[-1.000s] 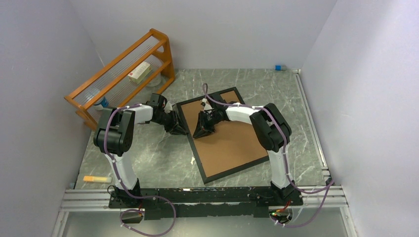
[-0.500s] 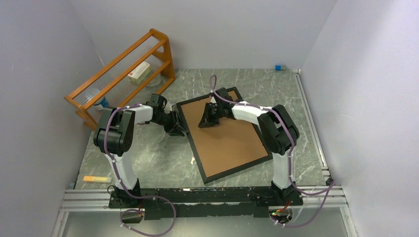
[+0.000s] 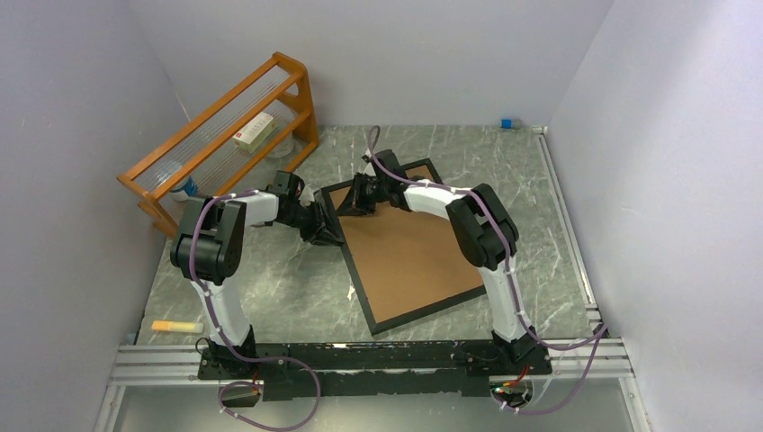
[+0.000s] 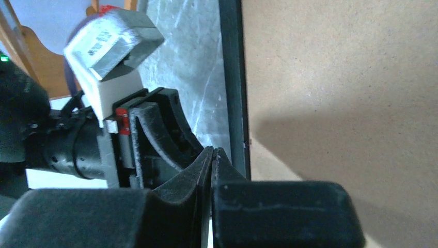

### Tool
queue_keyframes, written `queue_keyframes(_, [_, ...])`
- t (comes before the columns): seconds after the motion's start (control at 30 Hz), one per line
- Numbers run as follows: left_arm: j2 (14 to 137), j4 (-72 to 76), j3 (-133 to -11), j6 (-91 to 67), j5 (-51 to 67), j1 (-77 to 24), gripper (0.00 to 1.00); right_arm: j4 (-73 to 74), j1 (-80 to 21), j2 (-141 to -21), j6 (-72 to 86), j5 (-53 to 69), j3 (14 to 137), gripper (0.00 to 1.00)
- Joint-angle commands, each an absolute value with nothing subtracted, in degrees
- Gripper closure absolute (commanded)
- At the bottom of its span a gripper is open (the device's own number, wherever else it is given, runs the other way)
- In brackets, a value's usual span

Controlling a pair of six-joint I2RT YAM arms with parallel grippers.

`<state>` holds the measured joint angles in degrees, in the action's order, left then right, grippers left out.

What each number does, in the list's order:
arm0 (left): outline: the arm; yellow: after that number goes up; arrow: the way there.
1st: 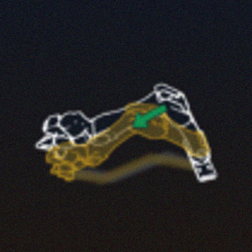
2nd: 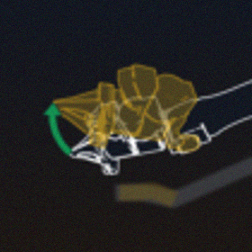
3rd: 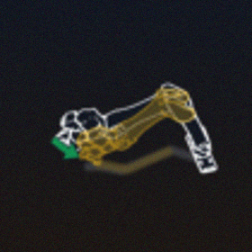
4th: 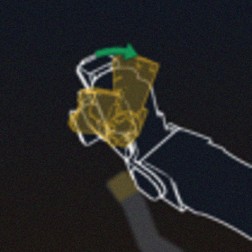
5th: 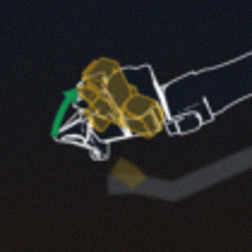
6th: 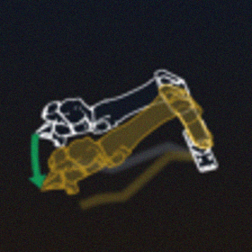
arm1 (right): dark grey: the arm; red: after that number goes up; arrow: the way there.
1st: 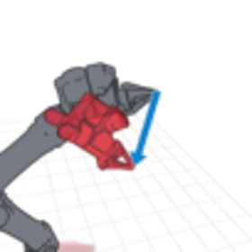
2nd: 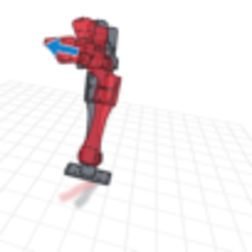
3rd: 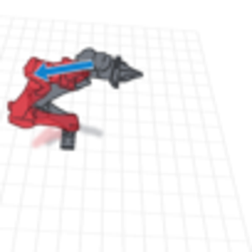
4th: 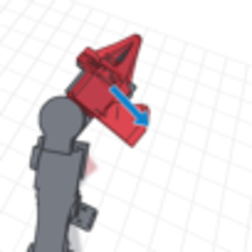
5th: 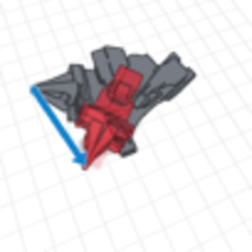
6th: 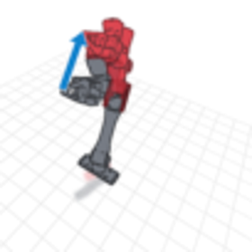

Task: Put the photo into the frame
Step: Install the photo frame at the center of the board.

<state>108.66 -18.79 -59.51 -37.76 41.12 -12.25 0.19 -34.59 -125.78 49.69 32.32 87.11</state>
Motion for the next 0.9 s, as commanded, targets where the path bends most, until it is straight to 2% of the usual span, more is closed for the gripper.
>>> queue_keyframes(0.0, [111.4,-22.0,-57.9,-36.3,33.2,-12.5,0.76,-3.6,-35.0,-128.0,52.5,35.2,89.5,0.94])
queue_keyframes(0.87, [111.3,-22.7,-58.3,-35.5,32.4,-12.5,0.77,15.2,-32.7,-133.7,42.9,26.2,91.7,0.97])
